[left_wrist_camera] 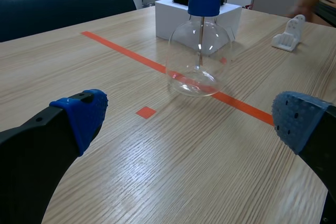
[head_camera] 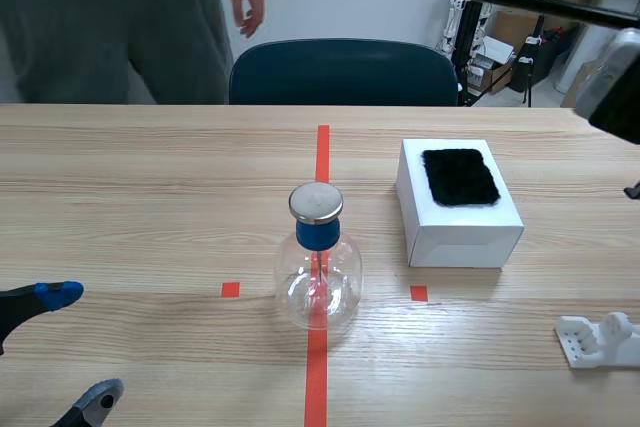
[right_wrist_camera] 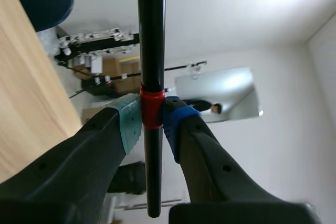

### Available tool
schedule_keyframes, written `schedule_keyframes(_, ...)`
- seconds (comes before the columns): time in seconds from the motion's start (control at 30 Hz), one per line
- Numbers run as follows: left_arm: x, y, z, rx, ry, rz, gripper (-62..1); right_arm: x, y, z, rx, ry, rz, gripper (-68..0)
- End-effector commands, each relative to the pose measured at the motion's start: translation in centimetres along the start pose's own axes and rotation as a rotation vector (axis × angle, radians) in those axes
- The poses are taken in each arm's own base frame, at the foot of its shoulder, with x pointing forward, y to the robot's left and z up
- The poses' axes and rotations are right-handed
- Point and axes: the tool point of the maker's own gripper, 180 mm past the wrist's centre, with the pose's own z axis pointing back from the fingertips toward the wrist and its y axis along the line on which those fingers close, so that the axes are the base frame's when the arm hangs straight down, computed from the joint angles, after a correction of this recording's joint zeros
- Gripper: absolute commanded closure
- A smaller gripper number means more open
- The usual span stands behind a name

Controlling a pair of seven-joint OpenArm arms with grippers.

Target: Do the electroscope experiment. hold the rod still at the electroscope

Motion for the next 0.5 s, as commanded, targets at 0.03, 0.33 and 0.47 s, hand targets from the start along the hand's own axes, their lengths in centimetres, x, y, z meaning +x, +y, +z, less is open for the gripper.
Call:
schedule_keyframes(0.03, 0.7, 0.1, -0.3, -0.002, -0.032, -0.004, -62.3, 0.8, -1.0, -0.2, -0.033, -0.025, 0.076, -2.2)
schedule_keyframes(0.33, 0.7, 0.1, -0.3, -0.002, -0.032, -0.004, -62.3, 3.3, 1.7, 0.5, 0.038, -0.094, 0.213, -2.2)
schedule_keyframes(0.47, 0.7, 0.1, -0.3, -0.002, -0.032, -0.004, -62.3, 4.1, 2.8, 0.9, 0.065, -0.119, 0.256, -2.2)
